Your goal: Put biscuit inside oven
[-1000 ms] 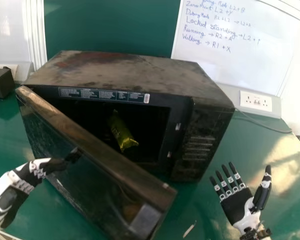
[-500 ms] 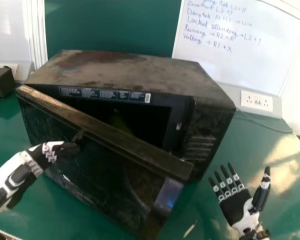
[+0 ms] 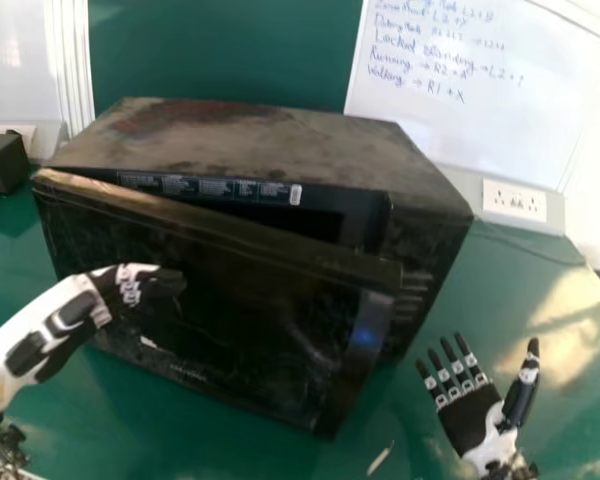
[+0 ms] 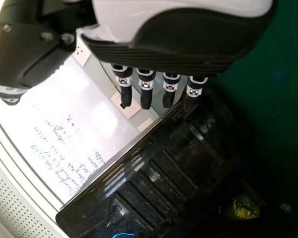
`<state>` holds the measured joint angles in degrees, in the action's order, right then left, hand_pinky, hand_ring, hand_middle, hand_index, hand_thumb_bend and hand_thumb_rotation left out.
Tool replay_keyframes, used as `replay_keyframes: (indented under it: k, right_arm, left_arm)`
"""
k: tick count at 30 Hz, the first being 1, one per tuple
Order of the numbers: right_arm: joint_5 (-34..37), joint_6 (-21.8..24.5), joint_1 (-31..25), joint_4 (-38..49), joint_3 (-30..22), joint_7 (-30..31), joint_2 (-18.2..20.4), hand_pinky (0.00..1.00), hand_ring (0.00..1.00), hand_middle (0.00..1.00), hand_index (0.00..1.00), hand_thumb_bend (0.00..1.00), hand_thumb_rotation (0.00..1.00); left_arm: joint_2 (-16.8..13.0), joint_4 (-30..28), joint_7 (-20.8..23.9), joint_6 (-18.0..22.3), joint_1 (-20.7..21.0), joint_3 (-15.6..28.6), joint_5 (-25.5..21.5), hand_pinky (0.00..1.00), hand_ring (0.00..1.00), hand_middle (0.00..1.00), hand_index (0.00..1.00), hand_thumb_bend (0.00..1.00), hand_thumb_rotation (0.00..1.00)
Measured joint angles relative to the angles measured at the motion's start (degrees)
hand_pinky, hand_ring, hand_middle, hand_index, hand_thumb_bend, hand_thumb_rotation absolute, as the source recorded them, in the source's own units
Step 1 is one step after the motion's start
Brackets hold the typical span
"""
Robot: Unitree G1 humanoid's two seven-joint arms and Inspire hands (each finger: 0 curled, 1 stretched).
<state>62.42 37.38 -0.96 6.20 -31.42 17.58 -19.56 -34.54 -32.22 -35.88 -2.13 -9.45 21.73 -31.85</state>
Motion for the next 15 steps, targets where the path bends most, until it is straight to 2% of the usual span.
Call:
replay_keyframes:
  k: [6, 11, 15]
  right_arm:
    - [-0.57, -0.03, -0.32, 0.74, 0.17, -0.55, 0.05, 0.97, 1.00, 1.00, 1.00, 1.00, 1.00]
    - [-0.98, -0.13, -0.55, 1.39, 0.32, -0.53, 0.27, 0.96, 0.99, 0.99, 1.00, 1.00, 1.00]
    - [-1.16, -0.13, -0.63, 1.45, 0.35, -0.60, 0.39, 0.96, 0.98, 0.98, 1.00, 1.00, 1.00]
  left_arm:
    - [-0.19, 6.24, -2.49, 0.55, 6.54, -2.30, 2.55, 0.93, 0.88, 0.85, 0.82, 0.94, 0.89]
    - [-0.19, 11.92, -4.39, 3.15, 10.19, -4.34, 6.06, 0.92, 0.86, 0.84, 0.81, 0.93, 0.90]
    - [-0.27, 15.06, -4.38, 3.63, 11.88, -5.24, 9.16, 0.89, 0.84, 0.82, 0.78, 0.94, 0.89]
